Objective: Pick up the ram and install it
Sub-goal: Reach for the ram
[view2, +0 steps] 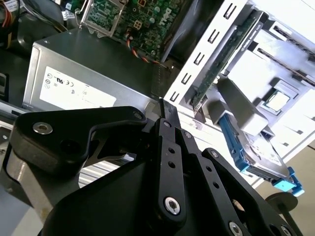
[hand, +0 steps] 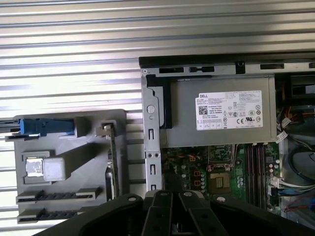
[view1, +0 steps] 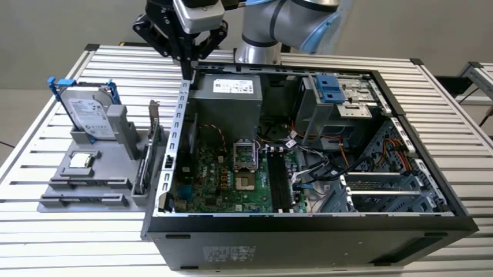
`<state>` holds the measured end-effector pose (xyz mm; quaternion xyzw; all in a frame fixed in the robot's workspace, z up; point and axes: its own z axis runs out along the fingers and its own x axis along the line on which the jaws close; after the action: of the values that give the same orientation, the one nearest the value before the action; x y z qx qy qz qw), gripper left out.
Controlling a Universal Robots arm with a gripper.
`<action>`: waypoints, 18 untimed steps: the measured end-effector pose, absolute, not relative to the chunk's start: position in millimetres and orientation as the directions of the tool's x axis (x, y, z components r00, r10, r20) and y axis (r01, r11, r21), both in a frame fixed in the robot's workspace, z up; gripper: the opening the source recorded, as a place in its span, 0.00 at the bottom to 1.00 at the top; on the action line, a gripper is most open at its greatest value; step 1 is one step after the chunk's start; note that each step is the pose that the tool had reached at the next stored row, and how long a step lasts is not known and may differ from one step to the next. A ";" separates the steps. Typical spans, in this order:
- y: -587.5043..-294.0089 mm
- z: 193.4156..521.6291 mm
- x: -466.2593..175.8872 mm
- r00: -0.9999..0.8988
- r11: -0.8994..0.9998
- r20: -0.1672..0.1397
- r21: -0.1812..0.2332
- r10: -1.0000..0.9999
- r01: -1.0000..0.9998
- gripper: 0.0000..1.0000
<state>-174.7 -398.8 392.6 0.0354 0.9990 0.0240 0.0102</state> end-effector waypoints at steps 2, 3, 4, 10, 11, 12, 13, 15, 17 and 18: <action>-398.8 392.6 -175.2 -0.997 0.996 -0.019 0.049 0.071 0.070 0.00; -398.8 392.6 -175.4 -0.997 0.996 -0.019 0.049 0.071 0.070 0.00; -398.8 392.6 -175.7 -0.997 0.996 -0.019 0.049 0.071 0.070 0.00; -398.8 392.6 -177.0 -0.997 0.996 -0.019 0.049 0.071 0.070 0.00; -398.8 392.6 -177.2 -0.997 0.996 -0.019 0.049 0.071 0.070 0.00; -398.8 392.6 -177.4 -0.997 0.996 -0.019 0.049 0.071 0.070 0.00; -398.8 392.6 -177.6 -0.997 0.996 -0.019 0.049 0.071 0.070 0.00; -398.8 392.6 -178.1 -0.997 0.996 -0.019 0.049 0.071 0.070 0.00; -398.8 392.6 -178.4 -0.997 0.996 -0.019 0.049 0.071 0.070 0.00; -398.8 392.6 -178.6 -0.997 0.996 -0.019 0.049 0.071 0.070 0.00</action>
<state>-178.6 -398.8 392.6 0.0354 0.9990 0.0240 0.0102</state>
